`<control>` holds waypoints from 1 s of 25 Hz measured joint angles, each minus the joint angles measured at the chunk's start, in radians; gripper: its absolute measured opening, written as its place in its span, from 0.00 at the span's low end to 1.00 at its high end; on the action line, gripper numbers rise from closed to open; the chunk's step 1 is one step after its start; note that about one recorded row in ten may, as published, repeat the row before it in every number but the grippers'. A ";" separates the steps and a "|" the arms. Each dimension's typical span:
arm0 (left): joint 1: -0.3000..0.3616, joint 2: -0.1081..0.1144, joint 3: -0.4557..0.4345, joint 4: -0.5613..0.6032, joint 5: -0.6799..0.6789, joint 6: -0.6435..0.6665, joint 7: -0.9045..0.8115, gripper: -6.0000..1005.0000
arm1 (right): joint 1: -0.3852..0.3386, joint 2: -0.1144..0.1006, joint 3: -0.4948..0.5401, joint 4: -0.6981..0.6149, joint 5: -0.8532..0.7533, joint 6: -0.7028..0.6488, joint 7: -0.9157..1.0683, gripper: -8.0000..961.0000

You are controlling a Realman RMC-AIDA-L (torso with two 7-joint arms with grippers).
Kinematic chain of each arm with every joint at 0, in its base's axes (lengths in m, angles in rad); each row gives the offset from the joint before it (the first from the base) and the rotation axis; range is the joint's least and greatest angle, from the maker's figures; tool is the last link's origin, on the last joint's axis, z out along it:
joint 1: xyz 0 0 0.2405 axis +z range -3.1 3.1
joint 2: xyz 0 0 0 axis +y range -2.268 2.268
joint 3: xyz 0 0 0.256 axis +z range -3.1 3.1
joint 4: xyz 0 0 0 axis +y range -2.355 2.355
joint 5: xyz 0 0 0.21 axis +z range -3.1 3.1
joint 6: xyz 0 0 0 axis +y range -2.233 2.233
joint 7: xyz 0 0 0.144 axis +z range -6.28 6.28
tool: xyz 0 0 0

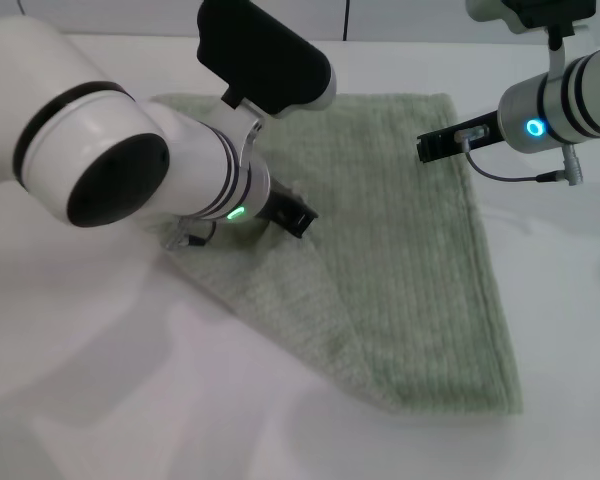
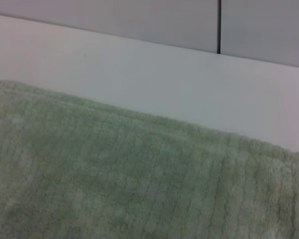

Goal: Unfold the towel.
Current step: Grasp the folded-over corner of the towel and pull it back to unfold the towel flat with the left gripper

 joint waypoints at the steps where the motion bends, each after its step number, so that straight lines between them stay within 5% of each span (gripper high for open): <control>1: 0.003 0.000 -0.001 -0.008 0.001 -0.003 0.001 0.18 | 0.000 0.000 0.000 -0.001 0.000 0.000 0.000 0.01; 5: 0.030 0.001 -0.006 -0.090 0.010 -0.030 0.006 0.06 | 0.000 0.000 -0.001 -0.014 -0.001 -0.004 0.000 0.01; 12: 0.063 0.001 -0.024 -0.208 0.041 -0.079 0.008 0.06 | 0.002 0.000 -0.002 -0.040 -0.012 -0.025 0.001 0.01; 25: 0.072 0.002 -0.060 -0.260 0.042 -0.132 0.022 0.06 | 0.003 0.000 -0.002 -0.057 -0.014 -0.040 -0.003 0.01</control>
